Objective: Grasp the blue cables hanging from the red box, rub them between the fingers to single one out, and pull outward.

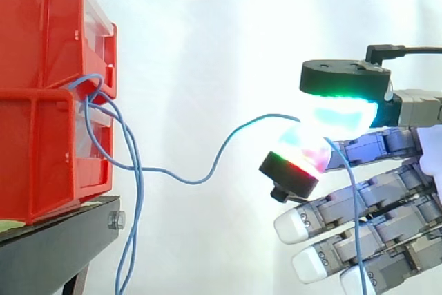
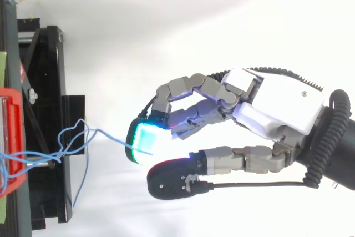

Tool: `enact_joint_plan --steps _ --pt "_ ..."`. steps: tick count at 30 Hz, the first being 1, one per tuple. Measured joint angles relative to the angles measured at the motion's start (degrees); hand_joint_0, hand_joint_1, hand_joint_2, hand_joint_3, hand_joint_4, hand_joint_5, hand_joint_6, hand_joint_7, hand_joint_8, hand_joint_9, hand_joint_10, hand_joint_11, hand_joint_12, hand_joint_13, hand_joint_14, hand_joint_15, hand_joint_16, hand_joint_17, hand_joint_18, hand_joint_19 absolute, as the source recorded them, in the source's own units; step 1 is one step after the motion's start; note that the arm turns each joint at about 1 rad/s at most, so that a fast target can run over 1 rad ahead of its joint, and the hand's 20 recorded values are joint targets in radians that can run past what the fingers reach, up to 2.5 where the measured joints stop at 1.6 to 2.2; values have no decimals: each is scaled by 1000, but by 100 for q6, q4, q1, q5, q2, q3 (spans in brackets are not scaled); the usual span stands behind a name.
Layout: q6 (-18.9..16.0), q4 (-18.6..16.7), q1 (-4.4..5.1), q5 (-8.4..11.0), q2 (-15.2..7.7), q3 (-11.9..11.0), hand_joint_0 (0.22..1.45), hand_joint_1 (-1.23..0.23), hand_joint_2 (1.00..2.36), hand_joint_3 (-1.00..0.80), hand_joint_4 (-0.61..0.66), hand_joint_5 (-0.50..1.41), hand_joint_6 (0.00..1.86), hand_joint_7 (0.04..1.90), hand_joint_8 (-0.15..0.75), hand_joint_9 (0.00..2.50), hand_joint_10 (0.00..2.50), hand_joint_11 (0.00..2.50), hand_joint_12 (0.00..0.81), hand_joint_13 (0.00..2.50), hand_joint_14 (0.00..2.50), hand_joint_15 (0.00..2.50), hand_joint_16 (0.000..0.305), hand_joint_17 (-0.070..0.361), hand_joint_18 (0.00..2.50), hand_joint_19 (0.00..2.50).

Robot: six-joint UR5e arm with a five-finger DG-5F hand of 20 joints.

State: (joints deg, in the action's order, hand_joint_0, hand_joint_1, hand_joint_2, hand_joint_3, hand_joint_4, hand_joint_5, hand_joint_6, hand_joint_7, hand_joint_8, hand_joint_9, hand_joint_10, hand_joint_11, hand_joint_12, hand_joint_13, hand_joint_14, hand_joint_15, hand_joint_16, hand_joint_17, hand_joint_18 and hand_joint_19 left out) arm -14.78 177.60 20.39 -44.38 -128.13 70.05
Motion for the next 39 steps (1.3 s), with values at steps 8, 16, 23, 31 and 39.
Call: enact_joint_plan --steps 8,16,23,31,39 --pt "0 -3 0 0 -1 0 604 -803 1010 -139 -37 -102 900 1098 299 964 11 368 382 825 15 405 52 118 817 428" --pt "0 -1 0 0 -1 0 605 -804 1009 -145 -45 -101 900 1096 298 986 14 394 385 829 17 409 53 119 817 417" --pt "0 2 0 0 0 0 606 -804 1009 -146 -52 -101 900 1091 291 1009 13 413 381 837 16 428 53 119 809 419" --pt "1 -2 0 0 0 0 606 -804 1009 -144 -53 -100 901 1087 291 1021 12 419 382 848 18 434 53 118 805 423" --pt "1 -1 0 0 0 0 606 -804 1009 -146 -51 -101 902 1080 291 1023 13 441 385 849 16 444 53 119 804 420"
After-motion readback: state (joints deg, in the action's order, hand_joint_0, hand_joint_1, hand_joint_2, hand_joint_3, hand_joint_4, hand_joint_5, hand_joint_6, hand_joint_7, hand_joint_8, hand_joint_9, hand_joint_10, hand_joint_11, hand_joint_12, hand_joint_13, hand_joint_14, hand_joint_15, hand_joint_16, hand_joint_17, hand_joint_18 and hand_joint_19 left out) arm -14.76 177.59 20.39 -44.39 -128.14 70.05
